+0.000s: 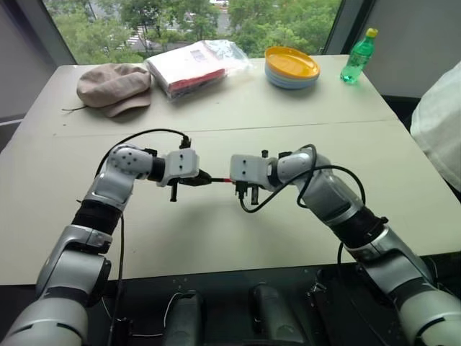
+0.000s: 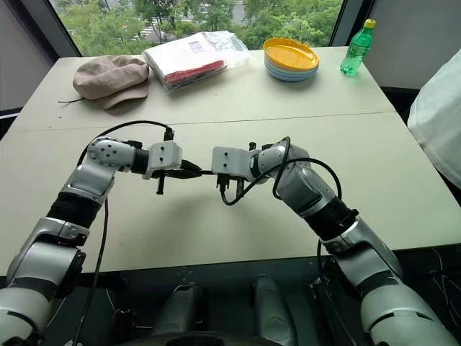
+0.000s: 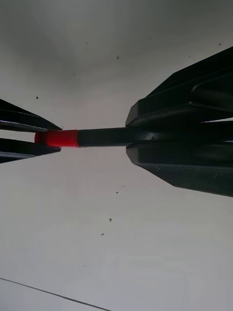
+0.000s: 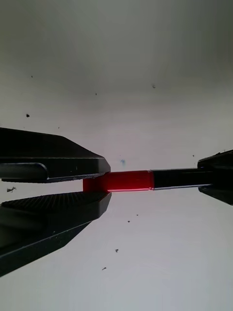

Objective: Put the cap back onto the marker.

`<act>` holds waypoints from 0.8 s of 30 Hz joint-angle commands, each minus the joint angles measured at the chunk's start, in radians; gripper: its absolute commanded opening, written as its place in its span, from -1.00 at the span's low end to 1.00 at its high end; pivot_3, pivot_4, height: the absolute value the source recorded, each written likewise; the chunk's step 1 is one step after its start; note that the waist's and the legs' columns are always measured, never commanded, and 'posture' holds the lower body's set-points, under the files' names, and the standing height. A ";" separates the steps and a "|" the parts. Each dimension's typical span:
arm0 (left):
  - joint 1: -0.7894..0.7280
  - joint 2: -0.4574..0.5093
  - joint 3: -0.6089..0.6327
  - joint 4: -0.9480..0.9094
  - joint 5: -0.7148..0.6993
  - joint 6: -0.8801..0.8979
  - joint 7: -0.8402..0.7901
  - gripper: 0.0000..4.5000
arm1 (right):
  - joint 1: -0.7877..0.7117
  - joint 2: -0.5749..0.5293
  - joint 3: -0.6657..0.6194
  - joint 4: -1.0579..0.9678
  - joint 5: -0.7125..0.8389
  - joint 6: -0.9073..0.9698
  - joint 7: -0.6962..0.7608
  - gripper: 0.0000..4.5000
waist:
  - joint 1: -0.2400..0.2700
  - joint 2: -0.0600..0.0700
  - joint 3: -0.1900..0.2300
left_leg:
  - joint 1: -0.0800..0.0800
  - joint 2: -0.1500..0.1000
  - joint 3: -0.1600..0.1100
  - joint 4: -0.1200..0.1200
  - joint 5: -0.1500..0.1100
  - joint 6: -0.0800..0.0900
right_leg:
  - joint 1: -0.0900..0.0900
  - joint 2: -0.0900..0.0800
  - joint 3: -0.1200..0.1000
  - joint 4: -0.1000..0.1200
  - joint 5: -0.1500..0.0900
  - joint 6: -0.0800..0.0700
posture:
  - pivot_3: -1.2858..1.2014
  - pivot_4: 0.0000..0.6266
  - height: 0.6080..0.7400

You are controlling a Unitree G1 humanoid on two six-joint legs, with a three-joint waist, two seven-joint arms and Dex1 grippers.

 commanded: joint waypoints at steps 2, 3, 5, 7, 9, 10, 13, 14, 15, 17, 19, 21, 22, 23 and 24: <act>-0.049 -0.067 0.006 -0.048 -0.049 0.016 0.008 -1.00 | -0.067 0.088 -0.008 -0.089 0.044 -0.041 -0.004 -0.97 | 0.000 0.000 0.000 | 0.000 0.000 0.000 0.000 0.000 0.000 | 0.000 0.000 0.000 0.000 0.000 0.000 | 0.03 -0.52 1.00; -0.051 -0.072 0.010 -0.053 -0.052 0.022 0.005 -1.00 | -0.068 0.091 -0.009 -0.089 0.043 -0.042 -0.003 -0.97 | 0.000 0.000 0.000 | 0.000 0.000 0.000 0.000 0.000 0.000 | 0.000 0.000 0.000 0.000 0.000 0.000 | 0.03 -0.52 1.00; -0.052 -0.078 0.014 -0.059 -0.051 0.028 -0.001 -1.00 | -0.069 0.094 -0.009 -0.088 0.040 -0.048 0.000 -0.97 | 0.000 0.000 0.000 | 0.000 0.000 0.000 0.000 0.000 0.000 | 0.000 0.000 0.000 0.000 0.000 0.000 | 0.03 -0.52 1.00; -0.052 -0.083 0.016 -0.064 -0.058 0.037 -0.015 -1.00 | -0.070 0.094 -0.009 -0.086 0.038 -0.057 0.003 -0.97 | 0.000 0.000 0.000 | 0.000 0.000 0.000 0.000 0.000 0.000 | 0.000 0.000 0.000 0.000 0.000 0.000 | 0.03 -0.52 1.00; -0.050 -0.083 0.016 -0.067 -0.055 0.040 -0.022 -1.00 | -0.067 0.092 -0.009 -0.088 0.037 -0.060 0.007 -0.97 | 0.000 0.000 0.000 | 0.000 0.000 0.000 0.000 0.000 0.000 | 0.000 0.000 0.000 0.000 0.000 0.000 | 0.03 -0.52 1.00; -0.049 -0.082 0.016 -0.066 -0.050 0.038 -0.022 -1.00 | -0.065 0.090 -0.010 -0.088 0.036 -0.061 0.008 -0.97 | 0.000 0.000 0.000 | 0.000 0.000 0.000 0.000 0.000 0.000 | 0.000 0.000 0.000 0.000 0.000 0.000 | 0.03 -0.52 1.00; -0.039 -0.074 0.019 -0.062 -0.040 0.030 -0.020 -1.00 | -0.056 0.072 -0.019 -0.080 0.030 -0.070 0.010 -0.97 | 0.000 0.000 0.000 | 0.000 0.000 0.000 0.000 0.000 0.000 | 0.000 0.000 0.000 0.000 0.000 0.000 | 0.03 -0.52 1.00; -0.036 -0.072 0.021 -0.063 -0.038 0.033 -0.016 -1.00 | -0.054 0.069 -0.023 -0.079 0.030 -0.069 0.010 -0.97 | 0.000 0.000 0.000 | 0.000 0.000 0.000 0.000 0.000 0.000 | 0.000 0.000 0.000 0.000 0.000 0.000 | 0.03 -0.52 1.00; -0.031 -0.070 0.023 -0.064 -0.036 0.034 -0.013 -1.00 | -0.053 0.066 -0.026 -0.077 0.029 -0.070 0.011 -0.97 | 0.000 0.000 0.000 | 0.000 0.000 0.000 0.000 0.000 0.000 | 0.000 0.000 0.000 0.000 0.000 0.000 | 0.03 -0.52 1.00; -0.021 -0.064 0.028 -0.067 -0.035 0.037 -0.007 -1.00 | -0.051 0.058 -0.034 -0.069 0.027 -0.071 0.009 -0.97 | 0.000 0.000 0.000 | 0.000 0.000 0.000 0.000 0.000 0.000 | 0.000 0.000 0.000 0.000 0.000 0.000 | 0.03 -0.52 1.00; -0.007 -0.056 0.034 -0.074 -0.036 0.044 -0.001 -1.00 | -0.049 0.046 -0.041 -0.057 0.025 -0.078 0.007 -0.97 | 0.000 0.000 0.000 | 0.000 0.000 0.000 0.000 0.000 0.000 | 0.000 0.000 0.000 0.000 0.000 0.000 | 0.03 -0.52 1.00; 0.013 -0.045 0.041 -0.090 -0.036 0.052 0.004 -1.00 | -0.047 0.032 -0.050 -0.042 0.022 -0.088 0.006 -0.97 | -0.001 0.000 0.000 | 0.000 0.000 0.000 0.000 0.000 0.000 | 0.000 0.000 0.000 0.000 0.000 0.000 | 0.03 -0.52 1.00; 0.024 -0.039 0.043 -0.101 -0.037 0.058 0.006 -1.00 | -0.047 0.024 -0.053 -0.034 0.020 -0.094 0.006 -0.97 | 0.000 0.000 0.000 | 0.000 0.000 0.000 0.000 0.000 0.000 | 0.000 0.000 0.000 0.000 0.000 0.000 | 0.03 -0.52 1.00; 0.031 -0.036 0.045 -0.110 -0.037 0.063 0.007 -1.00 | -0.047 0.020 -0.056 -0.028 0.019 -0.098 0.006 -0.97 | 0.000 0.000 0.000 | 0.000 0.000 0.000 0.000 0.000 0.000 | 0.000 0.000 0.000 0.000 0.000 0.000 | 0.03 -0.52 1.00; 0.041 -0.031 0.047 -0.123 -0.037 0.071 0.010 -1.00 | -0.047 0.014 -0.059 -0.021 0.019 -0.104 0.006 -0.80 | 0.000 0.000 0.000 | 0.000 0.000 0.000 0.000 0.000 0.000 | 0.000 0.000 0.000 0.001 0.000 0.000 | 0.03 -0.52 1.00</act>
